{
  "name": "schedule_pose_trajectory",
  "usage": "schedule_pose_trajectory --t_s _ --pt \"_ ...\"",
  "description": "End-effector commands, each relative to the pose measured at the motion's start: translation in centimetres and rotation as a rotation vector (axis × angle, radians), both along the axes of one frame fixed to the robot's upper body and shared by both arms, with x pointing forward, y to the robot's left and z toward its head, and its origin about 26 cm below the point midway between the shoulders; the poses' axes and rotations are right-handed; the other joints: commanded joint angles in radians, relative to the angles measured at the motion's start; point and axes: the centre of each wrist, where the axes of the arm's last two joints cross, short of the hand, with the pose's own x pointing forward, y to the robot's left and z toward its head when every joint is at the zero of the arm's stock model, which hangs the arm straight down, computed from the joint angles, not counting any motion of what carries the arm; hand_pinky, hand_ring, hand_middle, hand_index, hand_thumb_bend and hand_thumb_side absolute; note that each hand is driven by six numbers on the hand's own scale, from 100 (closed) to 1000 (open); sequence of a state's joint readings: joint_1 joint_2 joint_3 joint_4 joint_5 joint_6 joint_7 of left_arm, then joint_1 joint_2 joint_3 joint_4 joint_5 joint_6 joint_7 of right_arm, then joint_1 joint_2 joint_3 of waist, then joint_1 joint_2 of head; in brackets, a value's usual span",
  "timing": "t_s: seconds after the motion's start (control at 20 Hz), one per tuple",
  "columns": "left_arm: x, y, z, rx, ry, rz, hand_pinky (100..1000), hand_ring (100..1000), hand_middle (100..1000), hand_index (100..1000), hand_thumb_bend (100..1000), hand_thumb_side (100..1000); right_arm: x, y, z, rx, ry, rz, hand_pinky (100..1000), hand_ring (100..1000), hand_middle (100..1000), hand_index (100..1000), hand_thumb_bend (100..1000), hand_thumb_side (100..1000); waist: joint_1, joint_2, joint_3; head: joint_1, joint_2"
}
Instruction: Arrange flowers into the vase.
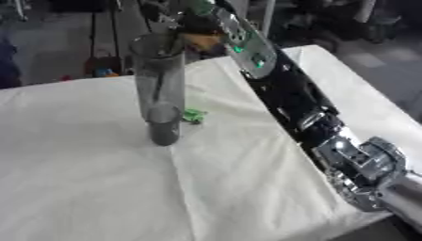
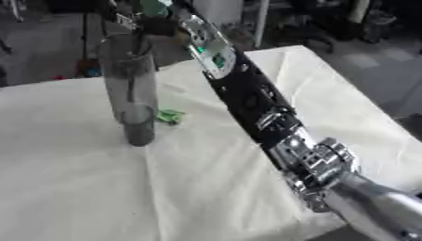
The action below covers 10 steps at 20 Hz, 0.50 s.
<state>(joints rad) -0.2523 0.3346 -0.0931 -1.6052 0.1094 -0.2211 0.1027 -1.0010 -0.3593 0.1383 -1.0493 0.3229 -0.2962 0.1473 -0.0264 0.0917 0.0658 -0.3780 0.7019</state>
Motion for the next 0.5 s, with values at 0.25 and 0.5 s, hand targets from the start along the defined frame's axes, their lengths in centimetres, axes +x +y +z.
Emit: schedule_pose_trajectory --t_s 0.25,0.5 --pt "0.1 0.7 0.8 0.011 -0.023 0.012 791 1000 905 899 801 1000 -0.4 -1.5 1.7 -0.015 -0.039 -0.017 898 764 706 705 651 747 0.004 -0.014 -0.005 0.006 -0.007" --pt "0.1 0.7 0.8 0.011 -0.023 0.012 792 1000 905 899 800 1000 -0.4 -2.1 1.6 -0.012 -0.037 -0.031 899 764 706 705 653 745 0.005 -0.013 -0.008 0.007 -0.007"
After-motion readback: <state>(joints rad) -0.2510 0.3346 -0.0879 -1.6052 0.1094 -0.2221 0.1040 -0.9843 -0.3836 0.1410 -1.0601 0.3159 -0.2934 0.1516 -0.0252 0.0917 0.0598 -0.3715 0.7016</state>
